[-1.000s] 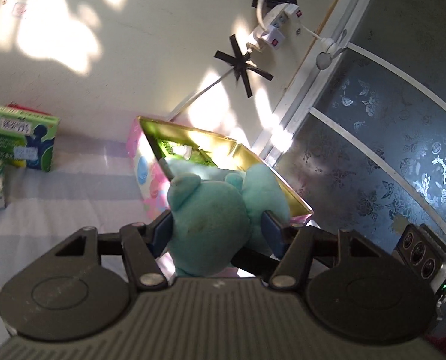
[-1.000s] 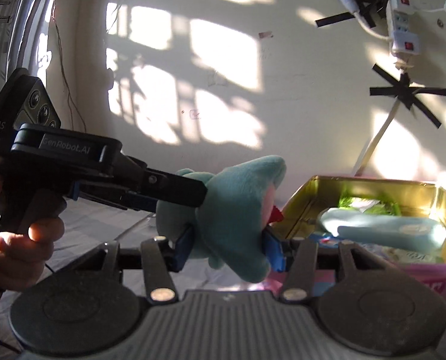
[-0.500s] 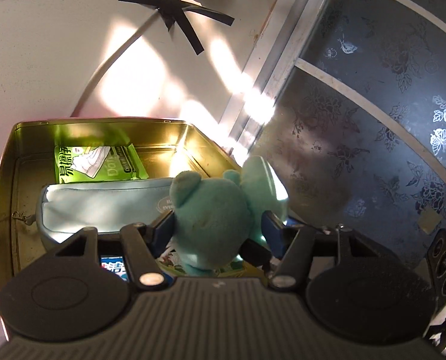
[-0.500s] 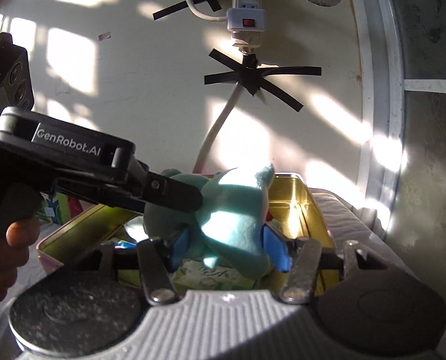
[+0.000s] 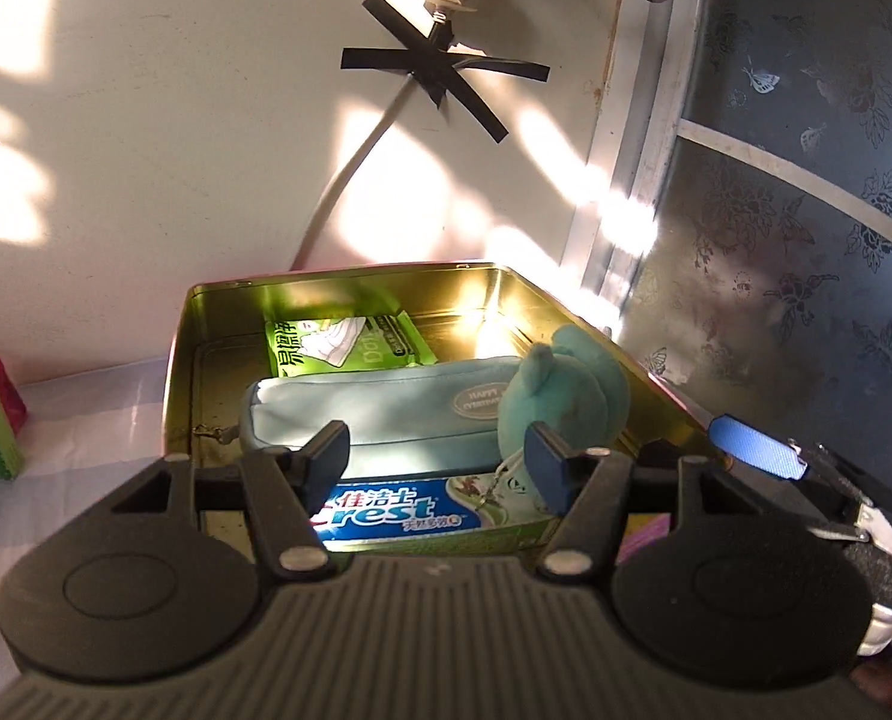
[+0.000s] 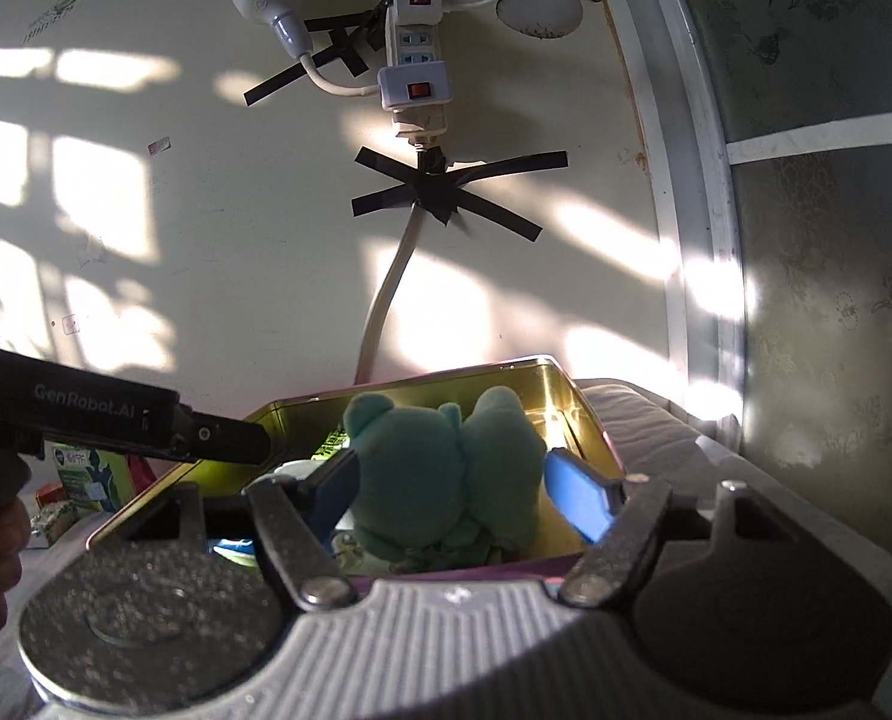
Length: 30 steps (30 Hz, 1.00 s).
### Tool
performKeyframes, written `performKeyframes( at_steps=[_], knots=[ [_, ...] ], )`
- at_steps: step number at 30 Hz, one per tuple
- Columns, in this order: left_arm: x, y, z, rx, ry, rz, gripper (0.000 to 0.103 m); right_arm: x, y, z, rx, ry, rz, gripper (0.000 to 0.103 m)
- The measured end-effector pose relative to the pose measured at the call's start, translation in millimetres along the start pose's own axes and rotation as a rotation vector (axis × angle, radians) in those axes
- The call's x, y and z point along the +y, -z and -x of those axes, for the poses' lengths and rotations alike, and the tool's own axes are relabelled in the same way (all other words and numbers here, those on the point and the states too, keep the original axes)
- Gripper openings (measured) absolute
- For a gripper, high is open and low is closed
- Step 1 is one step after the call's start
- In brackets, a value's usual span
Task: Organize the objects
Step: 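Carry the plush elephant into the pink tin and open both grippers, then withdraw both grippers from the pink tin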
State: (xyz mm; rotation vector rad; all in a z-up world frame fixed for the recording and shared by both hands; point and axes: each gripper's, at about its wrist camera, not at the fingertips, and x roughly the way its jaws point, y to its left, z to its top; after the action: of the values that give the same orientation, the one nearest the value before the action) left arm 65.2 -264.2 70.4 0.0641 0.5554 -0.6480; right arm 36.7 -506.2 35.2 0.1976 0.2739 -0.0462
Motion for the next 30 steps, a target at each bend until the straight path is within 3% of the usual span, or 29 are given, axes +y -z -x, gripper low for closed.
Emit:
performKeyframes(
  at_steps=[3,5,9,13,16,20,24,30],
  knots=[
    [5.2,12.0,18.7,-0.005,-0.042,-0.009,0.066,9.6,-1.9,-0.5,0.035,-0.006,0.007,0.069],
    [13.8,20.7,29.5,0.005,-0.058,0.008,0.066,17.0,-7.0,-12.2,0.094,0.002,0.039,0.062],
    [37.8,36.1,48.3,0.033,-0.098,0.06,0.066,19.2,-21.8,-63.4,0.281,0.006,0.072,0.049],
    [63.2,44.2,59.5,0.044,-0.143,0.138,0.066,28.5,-32.9,-120.6,0.402,0.057,0.109,0.048],
    [73.4,47.4,65.1,0.058,-0.155,0.171,0.066,41.4,-34.7,-149.4,0.459,0.098,0.158,0.055],
    [74.9,52.1,78.3,0.032,-0.189,0.13,0.067,54.9,-33.8,-130.8,0.408,0.065,0.141,0.056],
    [76.2,59.0,80.5,0.038,-0.197,0.117,0.068,66.8,-24.5,-69.7,0.285,-0.008,0.129,0.058],
    [72.0,72.2,80.9,0.052,-0.207,0.084,0.068,69.7,0.0,1.3,0.186,-0.095,0.029,0.061]
  ],
)
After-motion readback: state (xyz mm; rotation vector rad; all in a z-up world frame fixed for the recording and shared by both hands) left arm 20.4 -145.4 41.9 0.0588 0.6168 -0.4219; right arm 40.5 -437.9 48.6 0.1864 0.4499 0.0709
